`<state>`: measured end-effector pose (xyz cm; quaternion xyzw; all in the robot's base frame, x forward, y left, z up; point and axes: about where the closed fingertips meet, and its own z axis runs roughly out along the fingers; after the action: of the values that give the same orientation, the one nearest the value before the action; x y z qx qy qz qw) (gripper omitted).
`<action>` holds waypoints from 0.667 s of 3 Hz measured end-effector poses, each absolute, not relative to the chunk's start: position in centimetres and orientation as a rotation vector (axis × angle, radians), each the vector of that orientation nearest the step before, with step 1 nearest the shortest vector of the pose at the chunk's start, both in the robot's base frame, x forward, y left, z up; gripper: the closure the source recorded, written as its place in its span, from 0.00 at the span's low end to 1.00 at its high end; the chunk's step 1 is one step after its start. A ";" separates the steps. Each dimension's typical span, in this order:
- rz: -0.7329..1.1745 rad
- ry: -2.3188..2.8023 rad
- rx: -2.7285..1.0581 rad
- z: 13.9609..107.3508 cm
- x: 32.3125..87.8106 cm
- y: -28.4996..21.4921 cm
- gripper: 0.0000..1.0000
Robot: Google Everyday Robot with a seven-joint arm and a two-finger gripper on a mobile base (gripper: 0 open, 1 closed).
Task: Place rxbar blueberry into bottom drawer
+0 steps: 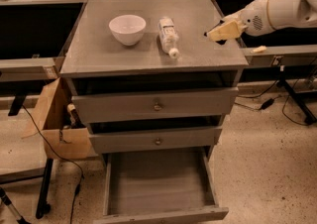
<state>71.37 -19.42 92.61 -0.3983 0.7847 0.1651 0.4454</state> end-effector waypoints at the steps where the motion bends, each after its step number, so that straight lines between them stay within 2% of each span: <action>1: 0.530 1.880 -1.095 94.5 67.6 -18.6 1.00; 2: 0.556 1.889 -1.122 94.1 67.1 -18.1 1.00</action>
Offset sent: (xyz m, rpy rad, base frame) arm -0.0318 0.0075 0.0167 0.0348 0.0117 0.1146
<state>67.07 -18.10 94.07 -0.4485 0.7549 0.2220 0.4240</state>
